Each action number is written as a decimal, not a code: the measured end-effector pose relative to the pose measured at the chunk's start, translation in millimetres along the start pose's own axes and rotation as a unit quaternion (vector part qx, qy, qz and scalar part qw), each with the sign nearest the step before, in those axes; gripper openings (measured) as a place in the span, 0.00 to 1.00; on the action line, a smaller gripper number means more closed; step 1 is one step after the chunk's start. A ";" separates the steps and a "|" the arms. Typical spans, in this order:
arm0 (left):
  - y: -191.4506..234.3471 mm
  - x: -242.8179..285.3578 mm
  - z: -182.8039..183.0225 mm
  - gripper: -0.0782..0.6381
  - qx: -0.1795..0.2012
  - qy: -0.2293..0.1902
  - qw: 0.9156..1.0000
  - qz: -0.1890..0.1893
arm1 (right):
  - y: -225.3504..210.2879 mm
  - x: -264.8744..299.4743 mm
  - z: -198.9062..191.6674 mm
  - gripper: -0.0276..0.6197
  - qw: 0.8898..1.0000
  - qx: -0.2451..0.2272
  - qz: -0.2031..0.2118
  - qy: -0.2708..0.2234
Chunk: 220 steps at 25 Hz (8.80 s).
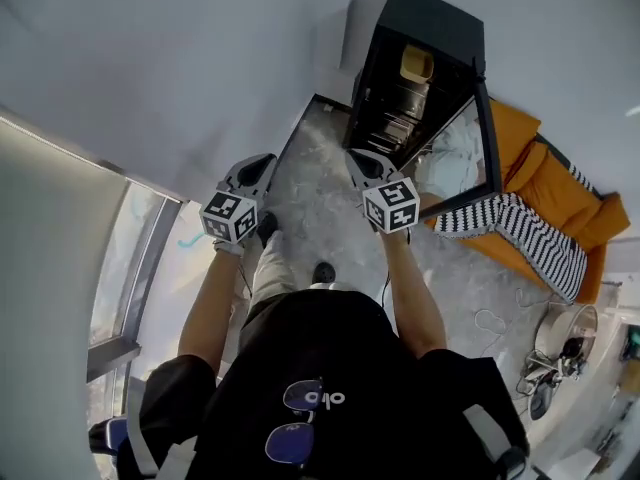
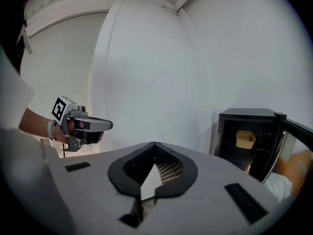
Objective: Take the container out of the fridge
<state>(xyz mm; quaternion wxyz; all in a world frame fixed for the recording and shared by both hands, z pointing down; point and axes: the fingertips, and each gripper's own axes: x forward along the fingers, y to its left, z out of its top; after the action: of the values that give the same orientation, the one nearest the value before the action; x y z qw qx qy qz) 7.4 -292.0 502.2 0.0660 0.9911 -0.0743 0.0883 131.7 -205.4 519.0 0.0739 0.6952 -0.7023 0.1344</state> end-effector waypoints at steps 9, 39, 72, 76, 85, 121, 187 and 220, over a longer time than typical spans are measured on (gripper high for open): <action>17.4 148.0 38.4 0.12 0.037 0.009 0.990 -0.132 | -108.4 20.0 14.0 0.05 0.993 0.032 -0.111 -0.011; 7.3 387.8 63.5 0.12 0.091 0.081 0.915 -0.385 | -274.3 36.2 34.0 0.05 0.931 0.129 -0.339 -0.030; -52.8 494.5 31.7 0.12 0.116 0.130 0.918 -0.355 | -371.7 -1.6 -12.0 0.05 0.929 0.189 -0.316 -0.038; -46.4 502.9 29.1 0.12 0.124 0.132 0.911 -0.372 | -372.6 5.3 -12.2 0.05 0.923 0.190 -0.334 -0.033; -41.3 515.7 24.3 0.12 0.136 0.143 0.895 -0.401 | -373.7 15.8 -7.1 0.05 0.913 0.194 -0.357 -0.030; -74.4 599.4 -74.8 0.25 0.298 0.272 0.834 -0.377 | -397.6 9.0 -58.0 0.05 0.903 0.223 -0.367 0.009; -117.4 486.7 -49.9 0.13 0.296 0.209 0.857 -0.368 | -368.0 -29.5 -62.5 0.05 0.934 0.203 -0.295 -0.009; 40.8 260.6 -27.4 0.13 0.198 0.147 0.944 -0.221 | -179.7 28.4 -38.0 0.05 0.966 0.128 -0.226 0.012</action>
<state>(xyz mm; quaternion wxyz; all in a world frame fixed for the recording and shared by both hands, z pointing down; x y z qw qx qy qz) 250.0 -363.5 581.9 -0.1039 0.9518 0.1761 0.2288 306.9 -221.1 579.0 0.0213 0.8379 -0.5028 0.2115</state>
